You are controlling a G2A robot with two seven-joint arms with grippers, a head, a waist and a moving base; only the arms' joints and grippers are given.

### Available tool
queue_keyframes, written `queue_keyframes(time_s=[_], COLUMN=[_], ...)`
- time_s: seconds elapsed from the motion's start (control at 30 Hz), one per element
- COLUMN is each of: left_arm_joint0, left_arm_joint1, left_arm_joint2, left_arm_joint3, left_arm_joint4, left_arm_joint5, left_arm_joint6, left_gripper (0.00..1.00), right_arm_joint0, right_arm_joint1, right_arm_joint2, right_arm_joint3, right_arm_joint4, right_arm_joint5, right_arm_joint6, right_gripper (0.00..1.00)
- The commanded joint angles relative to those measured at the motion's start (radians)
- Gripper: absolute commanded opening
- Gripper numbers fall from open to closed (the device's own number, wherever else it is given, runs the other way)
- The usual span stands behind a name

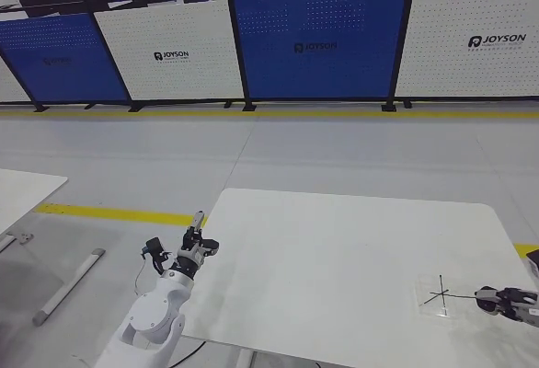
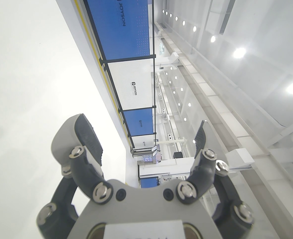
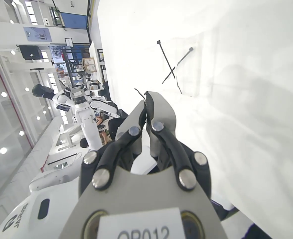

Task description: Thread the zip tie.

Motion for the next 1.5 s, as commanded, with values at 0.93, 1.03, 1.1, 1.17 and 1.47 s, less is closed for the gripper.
queue_keyframes(time_s=[0.93,1.03,1.1,1.17,1.47], left_arm_joint0=[0.000,0.000,0.000,0.000,0.000], left_arm_joint1=[0.000,0.000,0.000,0.000,0.000], left_arm_joint2=[0.000,0.000,0.000,0.000,0.000], left_arm_joint3=[0.000,0.000,0.000,0.000,0.000], left_arm_joint4=[0.000,0.000,0.000,0.000,0.000], left_arm_joint5=[0.000,0.000,0.000,0.000,0.000], left_arm_joint6=[0.000,0.000,0.000,0.000,0.000], left_gripper=[1.00,1.00,1.00,1.00,1.00], right_arm_joint0=[-0.080,-0.080,-0.080,-0.080,-0.065], right_arm_joint1=[-0.032,-0.032,-0.032,-0.032,-0.041], right_arm_joint2=[-0.101,-0.101,-0.101,-0.101,-0.145], right_arm_joint3=[-0.218,-0.218,-0.218,-0.218,-0.265], right_arm_joint4=[0.146,0.146,0.146,0.146,0.129], right_arm_joint5=[-0.089,-0.089,-0.089,-0.089,-0.169], right_arm_joint6=[-0.157,-0.157,-0.157,-0.157,-0.183], right_gripper=[0.00,0.00,0.00,0.00,0.00])
